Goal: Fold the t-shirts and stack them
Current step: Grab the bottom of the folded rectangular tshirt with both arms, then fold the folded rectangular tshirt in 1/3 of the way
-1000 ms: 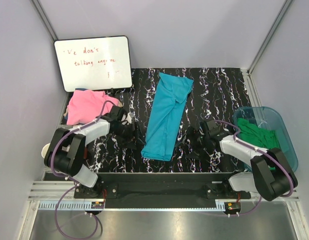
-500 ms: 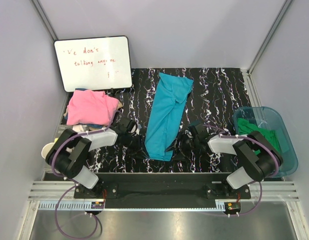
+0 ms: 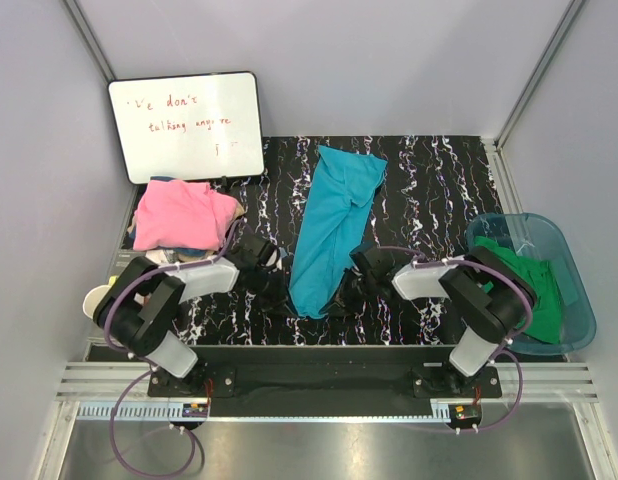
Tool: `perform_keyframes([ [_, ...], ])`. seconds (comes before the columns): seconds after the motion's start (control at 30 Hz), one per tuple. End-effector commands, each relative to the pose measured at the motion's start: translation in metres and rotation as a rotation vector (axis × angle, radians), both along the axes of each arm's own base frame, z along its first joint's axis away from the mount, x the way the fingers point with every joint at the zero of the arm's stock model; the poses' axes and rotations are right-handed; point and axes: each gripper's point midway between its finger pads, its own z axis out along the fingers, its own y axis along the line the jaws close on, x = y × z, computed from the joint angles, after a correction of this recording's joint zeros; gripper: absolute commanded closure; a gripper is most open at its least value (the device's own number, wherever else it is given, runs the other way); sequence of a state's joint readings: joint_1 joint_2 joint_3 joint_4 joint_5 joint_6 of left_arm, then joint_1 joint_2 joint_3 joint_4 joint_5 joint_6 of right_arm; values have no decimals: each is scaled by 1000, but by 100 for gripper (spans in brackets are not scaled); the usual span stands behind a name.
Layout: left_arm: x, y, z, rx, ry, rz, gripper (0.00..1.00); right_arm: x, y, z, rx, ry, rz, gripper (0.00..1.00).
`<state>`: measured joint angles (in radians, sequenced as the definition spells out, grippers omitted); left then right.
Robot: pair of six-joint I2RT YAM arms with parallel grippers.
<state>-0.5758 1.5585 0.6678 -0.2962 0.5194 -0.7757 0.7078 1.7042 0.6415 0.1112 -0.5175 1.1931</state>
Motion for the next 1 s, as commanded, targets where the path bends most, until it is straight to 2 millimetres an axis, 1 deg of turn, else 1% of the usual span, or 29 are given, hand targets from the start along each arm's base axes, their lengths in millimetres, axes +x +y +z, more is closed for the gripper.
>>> perform_keyframes([
  [0.0,13,-2,30,-9,-130,-19,100,-5,-15,18,-88,-44,16,100],
  [0.03,9,2,33,10,-123,-22,100,-3,-15,31,-80,-68,13,100],
  [0.07,12,4,42,17,-160,-18,100,-3,-16,37,-84,-81,15,100],
  [0.1,18,2,54,13,-198,-29,100,-2,-17,43,-85,-102,23,100],
  [0.13,16,6,60,32,-199,-32,100,0,-19,54,-94,-122,18,100],
  [0.17,28,5,78,27,-259,-23,100,2,-19,59,-99,-140,24,100],
  [0.2,32,5,86,31,-289,-30,100,4,-20,64,-102,-157,26,100],
  [0.23,33,6,93,37,-297,-34,100,8,-18,75,-93,-188,26,100],
  [0.27,43,1,110,24,-342,-32,100,11,-18,80,-95,-211,34,100],
  [0.33,50,-3,124,15,-377,-43,100,19,-16,89,-109,-248,41,100],
  [0.37,60,-8,137,5,-409,-45,100,23,-16,90,-121,-273,58,100],
  [0.4,65,-10,140,8,-426,-52,100,25,-19,89,-146,-276,66,100],
  [0.43,74,-15,145,14,-443,-51,100,35,-18,92,-170,-316,77,100],
  [0.5,84,-18,146,27,-460,-61,100,42,-26,90,-223,-325,87,100],
  [0.53,91,-21,137,49,-446,-66,100,55,-30,92,-248,-349,70,100],
  [0.57,99,-25,141,48,-459,-67,100,62,-35,93,-271,-379,82,100],
  [0.6,104,-27,140,54,-469,-79,100,66,-40,92,-297,-384,80,100],
  [0.63,110,-30,129,76,-450,-84,100,78,-44,95,-323,-411,62,100],
  [0.67,118,-34,134,74,-468,-86,100,88,-53,95,-344,-430,53,100],
  [0.7,123,-37,132,80,-471,-95,100,96,-58,95,-360,-441,41,100],
  [0.73,129,-39,122,101,-458,-97,100,106,-61,94,-378,-452,32,100],
  [0.77,138,-43,127,96,-476,-95,100,116,-69,93,-394,-462,26,99],
  [0.8,142,-46,127,97,-481,-104,100,121,-72,91,-406,-466,31,99],
  [0.83,148,-47,117,119,-467,-106,100,131,-73,90,-416,-468,27,99],
  [0.87,157,-51,123,115,-486,-102,100,138,-75,89,-424,-477,36,99],
  [0.9,161,-53,122,116,-486,-105,100,145,-79,88,-431,-478,29,99],
  [0.93,165,-54,113,131,-466,-110,100,154,-77,85,-439,-480,30,99],
  [0.97,173,-59,118,122,-484,-109,100,159,-78,84,-447,-486,37,99],
])
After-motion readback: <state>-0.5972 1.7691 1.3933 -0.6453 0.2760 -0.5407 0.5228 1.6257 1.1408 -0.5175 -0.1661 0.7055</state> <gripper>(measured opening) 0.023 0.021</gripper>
